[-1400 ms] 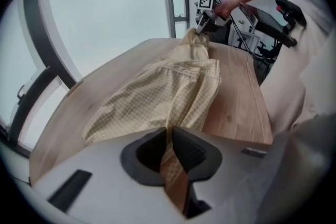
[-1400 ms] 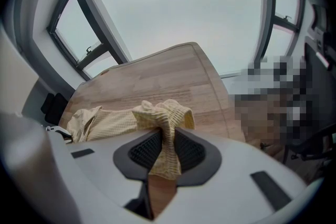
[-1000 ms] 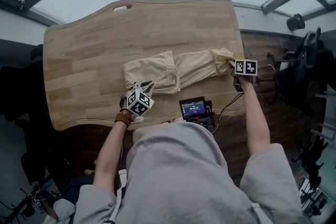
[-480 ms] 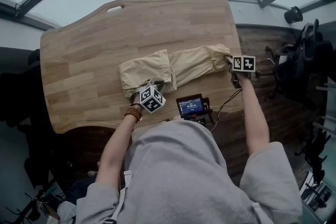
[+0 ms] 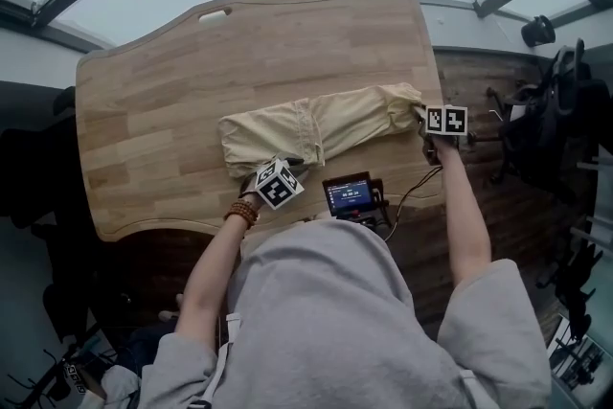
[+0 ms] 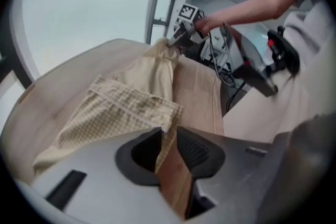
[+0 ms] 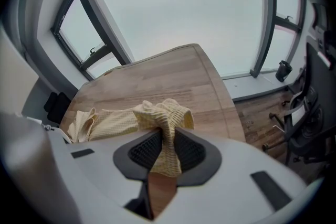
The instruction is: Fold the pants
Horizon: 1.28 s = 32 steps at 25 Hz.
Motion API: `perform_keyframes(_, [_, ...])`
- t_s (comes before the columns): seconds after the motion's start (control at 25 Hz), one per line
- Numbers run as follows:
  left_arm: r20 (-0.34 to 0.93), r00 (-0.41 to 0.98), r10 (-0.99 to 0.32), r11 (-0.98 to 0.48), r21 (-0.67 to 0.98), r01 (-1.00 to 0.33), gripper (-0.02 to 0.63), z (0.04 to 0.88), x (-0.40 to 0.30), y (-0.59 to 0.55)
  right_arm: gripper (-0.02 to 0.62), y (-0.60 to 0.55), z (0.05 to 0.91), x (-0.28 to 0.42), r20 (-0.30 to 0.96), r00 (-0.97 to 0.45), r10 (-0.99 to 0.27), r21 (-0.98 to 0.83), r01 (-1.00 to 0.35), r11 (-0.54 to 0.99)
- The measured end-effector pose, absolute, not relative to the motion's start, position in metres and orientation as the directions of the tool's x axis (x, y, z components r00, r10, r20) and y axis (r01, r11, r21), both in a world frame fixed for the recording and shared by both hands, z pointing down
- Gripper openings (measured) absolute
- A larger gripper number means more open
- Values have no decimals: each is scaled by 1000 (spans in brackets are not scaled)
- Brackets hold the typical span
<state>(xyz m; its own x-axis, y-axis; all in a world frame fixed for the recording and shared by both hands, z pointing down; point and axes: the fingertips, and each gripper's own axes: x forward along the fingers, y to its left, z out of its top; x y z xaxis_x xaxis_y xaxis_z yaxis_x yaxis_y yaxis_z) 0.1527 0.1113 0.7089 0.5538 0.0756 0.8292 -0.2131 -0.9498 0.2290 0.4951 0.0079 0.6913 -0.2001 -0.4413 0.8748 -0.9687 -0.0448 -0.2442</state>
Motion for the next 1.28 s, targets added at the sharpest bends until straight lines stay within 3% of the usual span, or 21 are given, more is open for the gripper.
perform_keyframes(0.12, [768, 640, 23, -924, 260, -279, 95, 678, 138, 91, 74, 9, 685, 497, 880, -191, -435, -215, -977, -5])
perform_keyframes(0.2, [767, 637, -84, -886, 235, -400, 92, 673, 112, 65, 74, 10, 683, 499, 878, -189, -439, -212, -977, -3])
perform_keyframes(0.28, [830, 532, -167, -820, 182, -542, 86, 692, 74, 49, 74, 11, 683, 501, 874, -192, -446, -221, -975, -13])
perform_keyframes(0.4, [917, 364, -162, -742, 130, -658, 63, 736, 31, 54, 74, 12, 684, 501, 871, -196, -450, -231, -973, -24])
perform_keyframes(0.68, [856, 455, -244, -669, 191, -719, 63, 717, 24, 50, 74, 11, 676, 501, 866, -221, -448, -257, -966, -20])
perform_keyframes(0.88, [884, 422, -203, -636, 209, -743, 63, 743, 8, 63, 74, 5, 657, 493, 852, -262, -453, -289, -957, 9])
perform_keyframes(1.28, [805, 495, -328, -501, 296, -813, 63, 711, -12, 55, 44, -12, 538, 335, 713, -628, -311, -560, -778, 285])
